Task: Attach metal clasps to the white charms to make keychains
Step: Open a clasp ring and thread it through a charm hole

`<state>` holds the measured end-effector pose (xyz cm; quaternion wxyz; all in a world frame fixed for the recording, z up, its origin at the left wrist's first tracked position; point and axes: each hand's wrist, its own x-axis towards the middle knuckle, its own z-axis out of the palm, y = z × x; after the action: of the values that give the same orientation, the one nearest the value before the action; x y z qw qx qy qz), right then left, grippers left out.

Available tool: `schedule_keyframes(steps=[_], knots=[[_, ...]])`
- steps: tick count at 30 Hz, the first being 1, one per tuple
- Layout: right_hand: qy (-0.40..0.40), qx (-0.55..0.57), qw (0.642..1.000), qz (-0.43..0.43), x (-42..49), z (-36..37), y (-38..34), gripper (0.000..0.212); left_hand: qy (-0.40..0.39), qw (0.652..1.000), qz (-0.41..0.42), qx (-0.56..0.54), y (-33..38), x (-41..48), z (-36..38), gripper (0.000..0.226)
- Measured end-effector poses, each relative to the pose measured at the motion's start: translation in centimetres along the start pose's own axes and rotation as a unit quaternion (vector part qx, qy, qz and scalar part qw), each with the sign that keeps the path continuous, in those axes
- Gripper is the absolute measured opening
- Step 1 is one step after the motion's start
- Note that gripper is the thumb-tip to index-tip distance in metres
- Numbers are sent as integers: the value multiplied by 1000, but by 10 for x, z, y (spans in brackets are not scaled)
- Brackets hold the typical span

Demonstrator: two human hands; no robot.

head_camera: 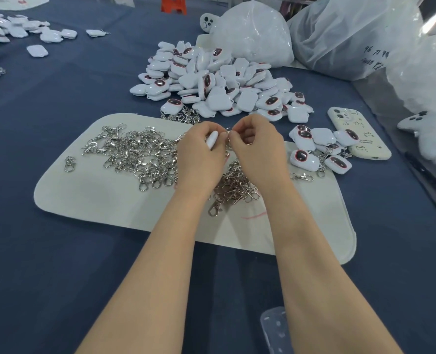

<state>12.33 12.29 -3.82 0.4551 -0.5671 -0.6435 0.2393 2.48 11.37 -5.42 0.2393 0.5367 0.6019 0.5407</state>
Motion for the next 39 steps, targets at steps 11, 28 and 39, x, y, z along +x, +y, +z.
schedule_keyframes(steps=[11, 28, 39], knots=[[-3, 9, 1000, -11, 0, 0, 0, 10, -7, 1000, 11, 18, 2, -1, -2, 10], [-8, -3, 1000, 7, 1, 3, 4, 5, -13, 998, 5, 68, 2, -3, 0, 13], [-16, -4, 1000, -13, 0, 2, 6, 10, -24, 997, 7, 78, 3, -3, 0, 13]])
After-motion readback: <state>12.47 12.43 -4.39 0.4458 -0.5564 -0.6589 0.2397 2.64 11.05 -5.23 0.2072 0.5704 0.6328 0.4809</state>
